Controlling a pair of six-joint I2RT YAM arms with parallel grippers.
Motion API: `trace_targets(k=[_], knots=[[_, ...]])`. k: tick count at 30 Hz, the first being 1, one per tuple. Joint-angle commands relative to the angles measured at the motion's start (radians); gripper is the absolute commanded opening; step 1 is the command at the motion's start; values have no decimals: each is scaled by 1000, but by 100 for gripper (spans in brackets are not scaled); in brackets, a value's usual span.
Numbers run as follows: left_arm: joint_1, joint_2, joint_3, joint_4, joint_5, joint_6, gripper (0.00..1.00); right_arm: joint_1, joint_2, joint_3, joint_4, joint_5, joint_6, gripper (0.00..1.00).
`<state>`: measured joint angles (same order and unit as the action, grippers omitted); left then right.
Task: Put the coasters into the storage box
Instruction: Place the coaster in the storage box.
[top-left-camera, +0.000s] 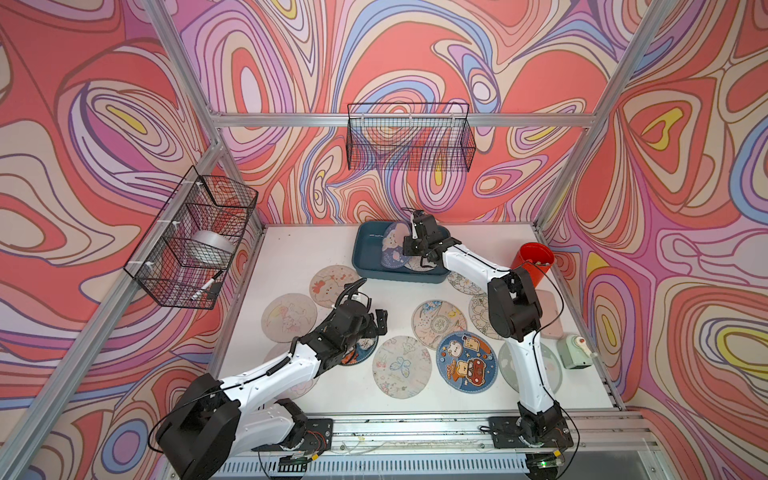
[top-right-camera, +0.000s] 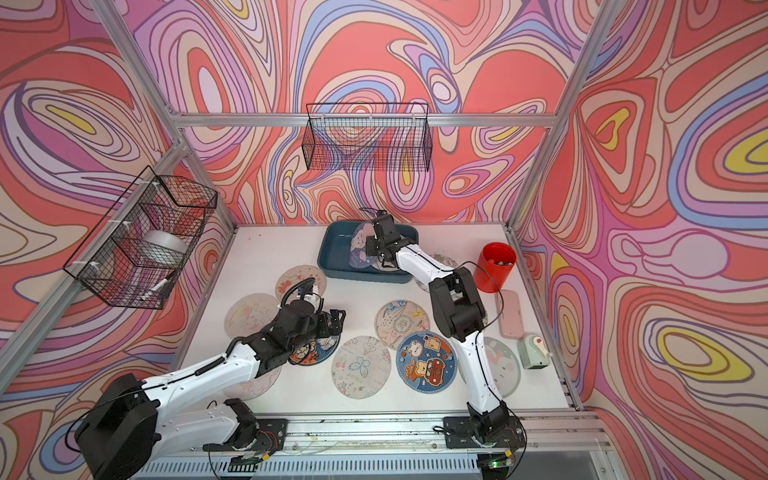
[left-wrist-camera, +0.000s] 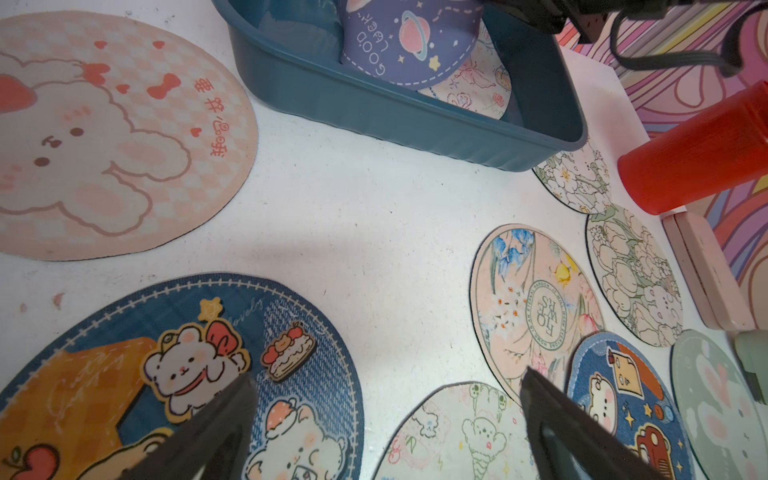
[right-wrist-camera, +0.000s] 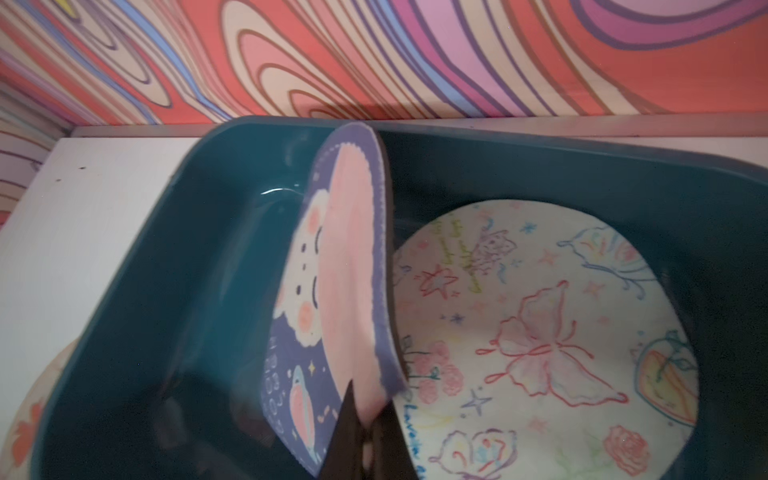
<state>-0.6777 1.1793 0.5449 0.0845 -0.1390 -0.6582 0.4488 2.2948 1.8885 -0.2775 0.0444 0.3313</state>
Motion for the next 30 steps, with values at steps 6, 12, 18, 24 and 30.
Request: trace_targets(k=[6, 12, 18, 24, 30], knots=[[24, -5, 7, -1, -47, -37, 100, -18, 54, -21, -40, 148, 45, 0], [47, -6, 7, -45, -54, -82, 100, -19, 102, 22, -84, 140, 42, 4], [83, 6, 10, -95, -40, -143, 100, -21, 91, 36, -120, 171, 29, 39], [106, 17, 27, -163, -58, -188, 100, -21, 7, 2, -125, 212, -13, 71], [133, 43, 48, -226, -62, -228, 100, -19, -103, -48, -117, 187, -62, 80]])
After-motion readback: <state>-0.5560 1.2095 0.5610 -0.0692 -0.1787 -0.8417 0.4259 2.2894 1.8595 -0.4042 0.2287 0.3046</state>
